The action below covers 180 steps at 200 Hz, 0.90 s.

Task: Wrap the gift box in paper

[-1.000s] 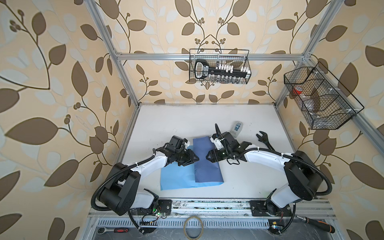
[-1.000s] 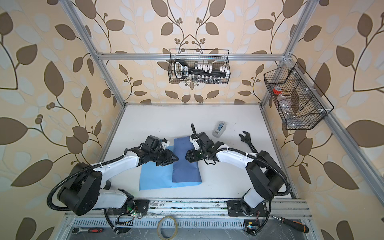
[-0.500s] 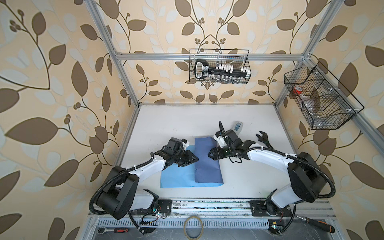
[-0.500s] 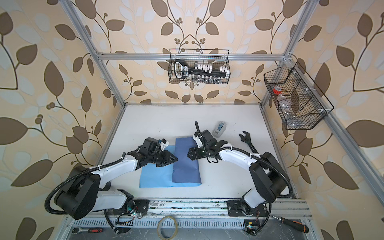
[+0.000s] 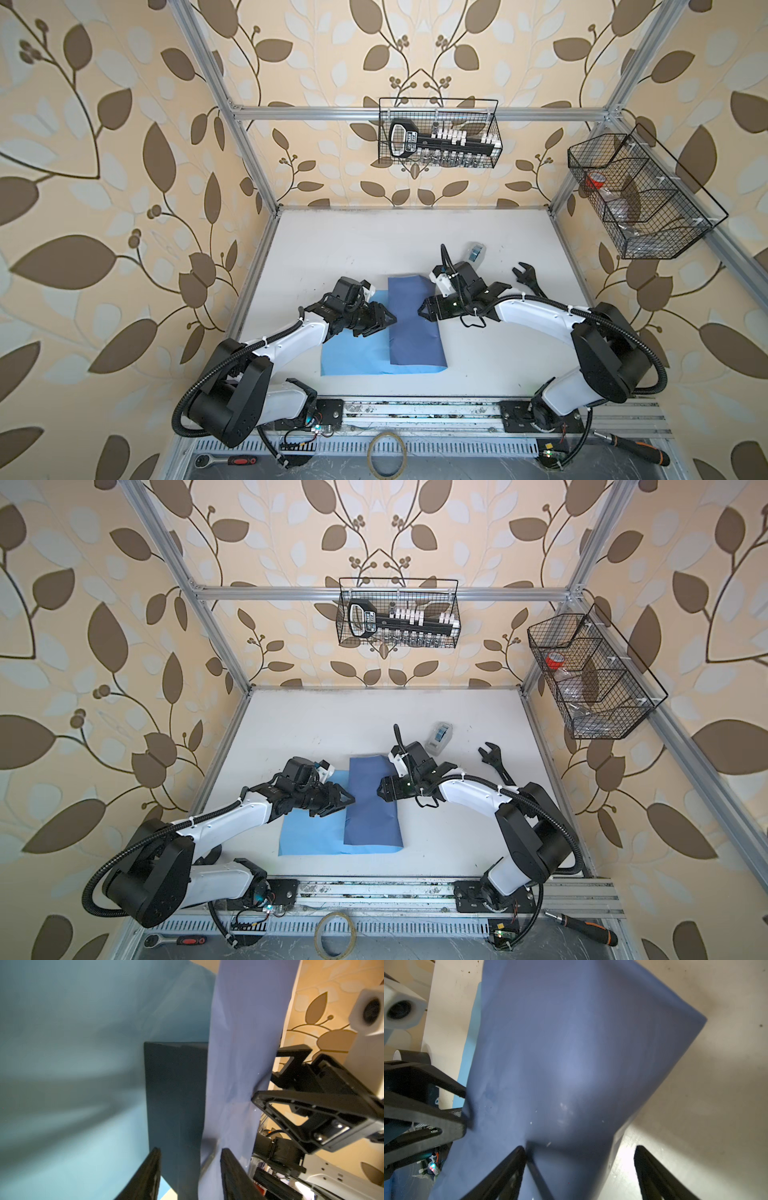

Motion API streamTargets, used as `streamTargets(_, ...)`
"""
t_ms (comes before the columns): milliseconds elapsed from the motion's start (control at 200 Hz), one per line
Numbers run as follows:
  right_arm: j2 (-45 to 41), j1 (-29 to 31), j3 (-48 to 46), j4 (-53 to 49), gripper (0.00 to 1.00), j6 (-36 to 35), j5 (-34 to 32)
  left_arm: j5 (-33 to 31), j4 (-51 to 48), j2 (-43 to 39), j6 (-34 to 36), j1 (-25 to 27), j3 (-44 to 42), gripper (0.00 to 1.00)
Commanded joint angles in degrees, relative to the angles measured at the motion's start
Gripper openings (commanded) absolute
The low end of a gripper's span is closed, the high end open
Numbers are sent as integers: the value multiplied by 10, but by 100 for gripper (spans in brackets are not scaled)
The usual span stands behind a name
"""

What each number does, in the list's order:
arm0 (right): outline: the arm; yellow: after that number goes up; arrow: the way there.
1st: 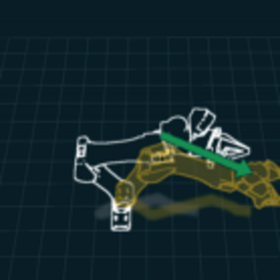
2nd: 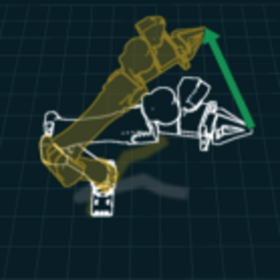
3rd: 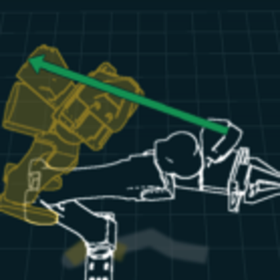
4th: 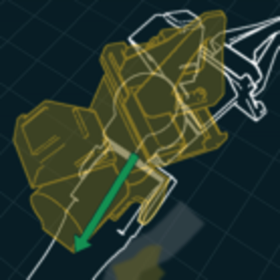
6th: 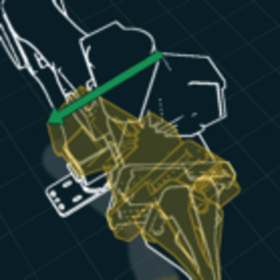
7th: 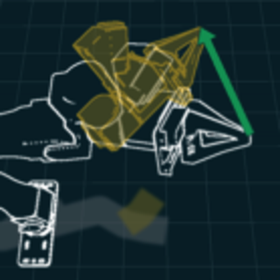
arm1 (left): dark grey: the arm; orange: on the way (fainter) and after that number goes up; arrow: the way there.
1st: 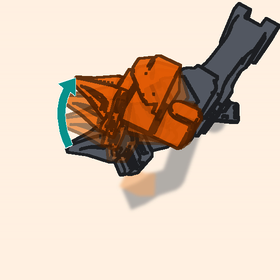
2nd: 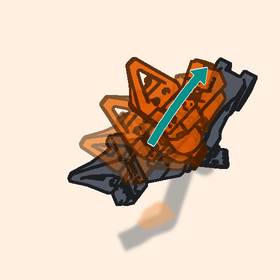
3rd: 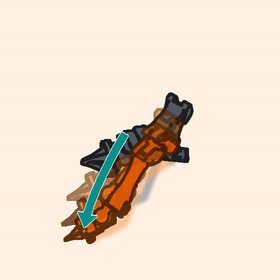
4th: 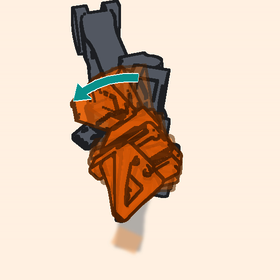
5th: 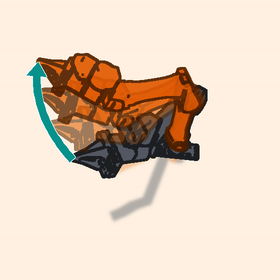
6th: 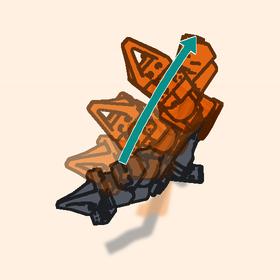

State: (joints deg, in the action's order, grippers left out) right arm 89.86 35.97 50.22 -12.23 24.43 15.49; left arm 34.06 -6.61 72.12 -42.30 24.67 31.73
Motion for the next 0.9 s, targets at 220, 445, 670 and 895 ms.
streamTargets(220, 25, 14, -22, 8, 83, 1, -7, -36, -44, 50, 24, 3, 79, 75)
streamTargets(445, 25, 14, -16, 4, 84, -3, -6, -33, -42, 88, 40, 14, 85, 55)
streamTargets(670, -34, -17, -9, -25, 91, -13, 32, -51, -41, 87, 49, 14, 52, 37)
streamTargets(895, -58, -77, -44, -13, 88, -7, 122, -48, -26, 87, 42, 14, 37, 31)
